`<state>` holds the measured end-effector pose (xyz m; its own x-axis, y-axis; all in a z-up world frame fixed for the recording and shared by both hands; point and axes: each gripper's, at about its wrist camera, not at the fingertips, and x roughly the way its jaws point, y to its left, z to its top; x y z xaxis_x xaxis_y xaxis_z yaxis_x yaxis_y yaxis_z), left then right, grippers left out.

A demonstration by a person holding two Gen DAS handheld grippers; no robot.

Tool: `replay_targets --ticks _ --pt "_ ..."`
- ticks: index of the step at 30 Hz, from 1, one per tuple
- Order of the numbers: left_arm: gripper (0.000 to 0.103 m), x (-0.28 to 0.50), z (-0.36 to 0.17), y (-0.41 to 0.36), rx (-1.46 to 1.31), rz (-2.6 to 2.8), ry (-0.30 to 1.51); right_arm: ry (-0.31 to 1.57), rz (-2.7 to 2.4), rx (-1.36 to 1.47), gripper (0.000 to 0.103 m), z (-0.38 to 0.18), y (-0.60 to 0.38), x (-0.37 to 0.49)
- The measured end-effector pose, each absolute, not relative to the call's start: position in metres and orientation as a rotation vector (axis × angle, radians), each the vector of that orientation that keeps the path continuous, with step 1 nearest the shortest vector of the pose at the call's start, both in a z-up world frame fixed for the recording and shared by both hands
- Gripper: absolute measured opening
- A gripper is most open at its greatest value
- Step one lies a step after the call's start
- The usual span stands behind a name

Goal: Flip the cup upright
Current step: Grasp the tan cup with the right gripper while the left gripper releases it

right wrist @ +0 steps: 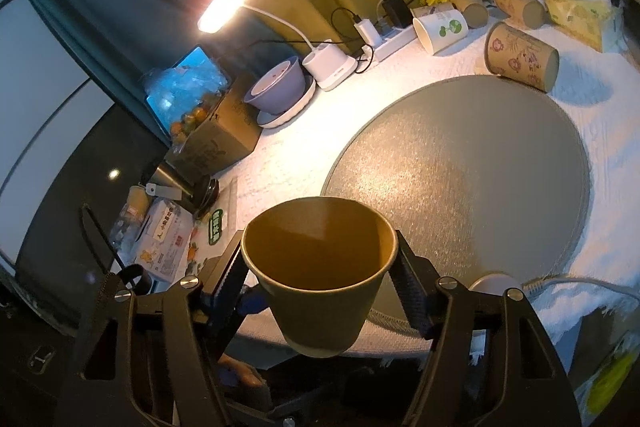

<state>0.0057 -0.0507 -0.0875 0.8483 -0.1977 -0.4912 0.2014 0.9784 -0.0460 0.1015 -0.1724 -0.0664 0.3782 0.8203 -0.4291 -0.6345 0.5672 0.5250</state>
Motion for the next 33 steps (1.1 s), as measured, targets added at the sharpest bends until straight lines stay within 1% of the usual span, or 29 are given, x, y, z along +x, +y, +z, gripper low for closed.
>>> replay_targets --ticks 8,17,33 --pt "0.078 0.013 -0.092 -0.037 -0.054 -0.189 0.544 0.671 0.897 0.224 0.072 -0.059 -0.163 0.111" --pt "0.078 0.035 -0.100 -0.003 -0.156 -0.113 0.623 0.591 0.812 0.152 0.071 -0.053 -0.159 0.126" --pt "0.078 0.090 -0.112 0.050 -0.306 0.002 0.728 0.525 0.651 -0.031 0.071 -0.067 -0.143 0.179"
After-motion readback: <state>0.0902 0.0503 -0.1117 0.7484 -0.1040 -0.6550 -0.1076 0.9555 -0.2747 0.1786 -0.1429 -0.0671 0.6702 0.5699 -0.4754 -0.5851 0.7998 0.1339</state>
